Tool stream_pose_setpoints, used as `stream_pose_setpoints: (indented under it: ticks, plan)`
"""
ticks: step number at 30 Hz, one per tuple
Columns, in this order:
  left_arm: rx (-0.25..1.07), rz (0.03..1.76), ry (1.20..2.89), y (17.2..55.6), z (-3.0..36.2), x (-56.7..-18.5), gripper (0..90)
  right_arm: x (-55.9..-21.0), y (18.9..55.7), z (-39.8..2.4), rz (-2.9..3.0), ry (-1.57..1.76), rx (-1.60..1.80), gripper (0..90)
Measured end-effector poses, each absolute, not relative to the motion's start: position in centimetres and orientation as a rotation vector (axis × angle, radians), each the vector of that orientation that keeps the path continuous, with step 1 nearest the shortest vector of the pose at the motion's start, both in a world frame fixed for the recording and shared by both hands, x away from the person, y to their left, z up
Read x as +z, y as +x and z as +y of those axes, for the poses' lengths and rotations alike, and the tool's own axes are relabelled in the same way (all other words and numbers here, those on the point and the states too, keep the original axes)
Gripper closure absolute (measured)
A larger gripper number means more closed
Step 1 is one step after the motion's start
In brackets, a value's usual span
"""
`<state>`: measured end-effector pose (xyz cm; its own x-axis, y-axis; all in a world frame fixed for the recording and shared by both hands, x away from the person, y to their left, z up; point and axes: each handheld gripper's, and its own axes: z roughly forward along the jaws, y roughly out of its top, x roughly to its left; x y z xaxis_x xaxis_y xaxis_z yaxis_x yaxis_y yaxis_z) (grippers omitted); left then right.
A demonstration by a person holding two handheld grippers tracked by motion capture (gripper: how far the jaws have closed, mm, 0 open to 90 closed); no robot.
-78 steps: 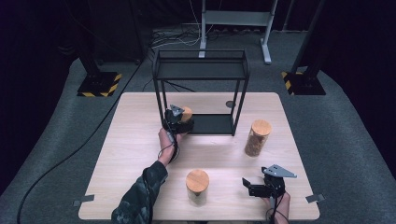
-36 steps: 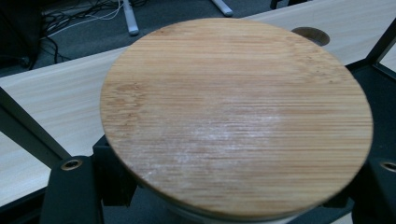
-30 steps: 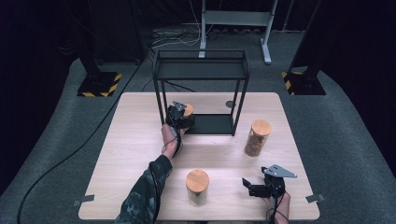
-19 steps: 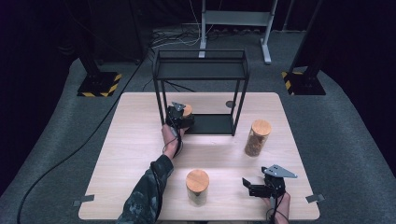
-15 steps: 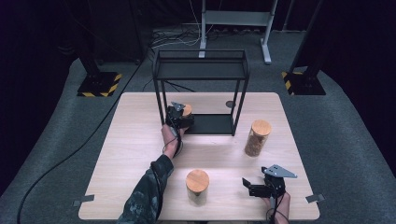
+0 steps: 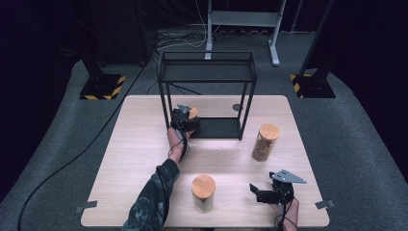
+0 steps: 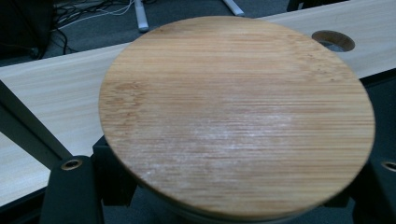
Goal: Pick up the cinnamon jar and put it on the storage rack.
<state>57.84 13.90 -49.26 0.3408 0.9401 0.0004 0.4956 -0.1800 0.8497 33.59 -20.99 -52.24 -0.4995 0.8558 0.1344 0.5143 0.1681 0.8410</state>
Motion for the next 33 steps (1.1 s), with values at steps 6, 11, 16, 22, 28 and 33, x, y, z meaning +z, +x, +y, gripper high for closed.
stream_pose_setpoints:
  ticks: [6,11,16,22,28,33]
  plan:
    - [0.706,1.278,1.813,57.87,13.84,-49.20,25.0,-52.24,33.58,-20.98,2.079,1.301,1.262,1.4]
    - [0.706,1.284,1.814,57.86,13.79,-49.17,25.1,-52.23,33.57,-20.97,2.079,1.301,1.261,1.4]
    - [0.703,1.288,1.817,57.86,13.75,-49.10,25.0,-52.23,33.56,-20.96,2.078,1.301,1.260,1.4]
    - [0.703,1.292,1.818,57.86,13.73,-49.07,25.0,-52.23,33.56,-20.96,2.078,1.299,1.260,1.4]
    - [0.689,1.297,1.830,57.89,13.72,-48.91,25.0,-52.23,33.56,-20.96,2.078,1.298,1.259,1.4]
    - [0.707,1.305,1.841,57.83,13.61,-48.67,16.2,-52.23,33.54,-20.95,2.077,1.298,1.260,1.4]
